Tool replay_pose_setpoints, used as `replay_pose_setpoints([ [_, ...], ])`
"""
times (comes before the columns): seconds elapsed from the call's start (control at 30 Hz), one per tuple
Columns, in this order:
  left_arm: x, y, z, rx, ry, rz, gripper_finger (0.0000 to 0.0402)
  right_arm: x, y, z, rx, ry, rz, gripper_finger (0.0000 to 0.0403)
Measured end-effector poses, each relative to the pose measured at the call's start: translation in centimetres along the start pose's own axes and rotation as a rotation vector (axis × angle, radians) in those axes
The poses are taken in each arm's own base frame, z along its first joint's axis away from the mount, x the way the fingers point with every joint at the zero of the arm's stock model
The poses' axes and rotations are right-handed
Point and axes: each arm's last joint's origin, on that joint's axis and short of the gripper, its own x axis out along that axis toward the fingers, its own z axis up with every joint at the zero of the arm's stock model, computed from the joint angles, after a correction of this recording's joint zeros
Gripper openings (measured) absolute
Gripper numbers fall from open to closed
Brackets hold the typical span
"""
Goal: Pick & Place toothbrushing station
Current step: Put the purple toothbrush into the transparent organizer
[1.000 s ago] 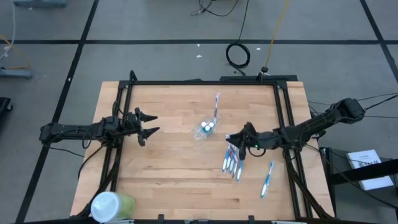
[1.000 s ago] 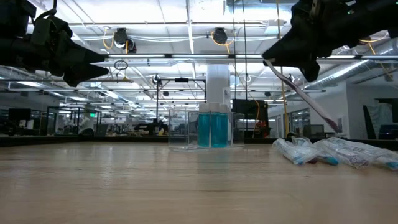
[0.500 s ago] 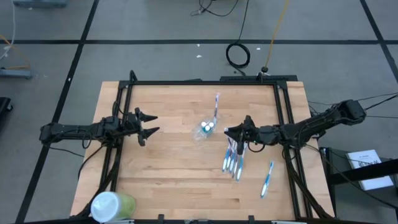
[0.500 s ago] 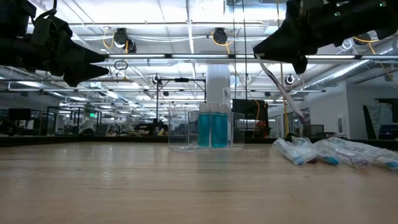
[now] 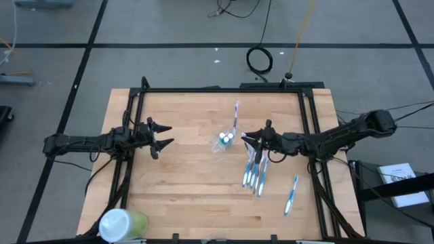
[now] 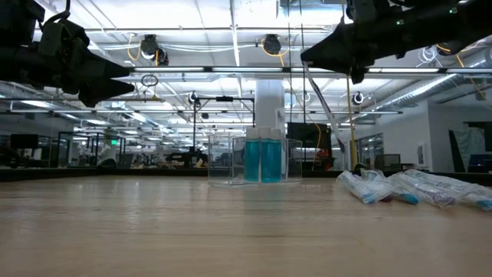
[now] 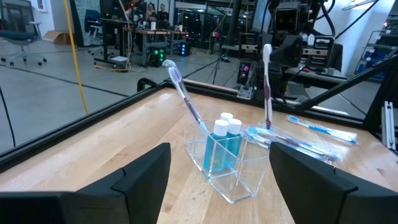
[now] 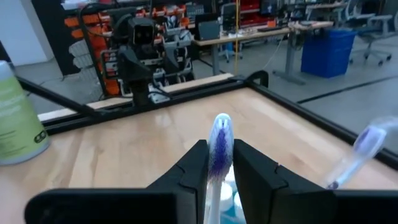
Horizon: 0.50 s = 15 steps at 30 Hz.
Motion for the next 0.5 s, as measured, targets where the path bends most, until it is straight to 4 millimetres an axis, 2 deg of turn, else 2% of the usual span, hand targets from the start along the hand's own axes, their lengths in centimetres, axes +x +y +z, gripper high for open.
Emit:
replay_pose_setpoints([
  [0.5, 0.0, 0.0, 0.0, 0.0, 0.0, 0.0, 0.0283, 1.9, -1.8, 1.3, -0.047, -0.184, 0.025, 0.0059],
])
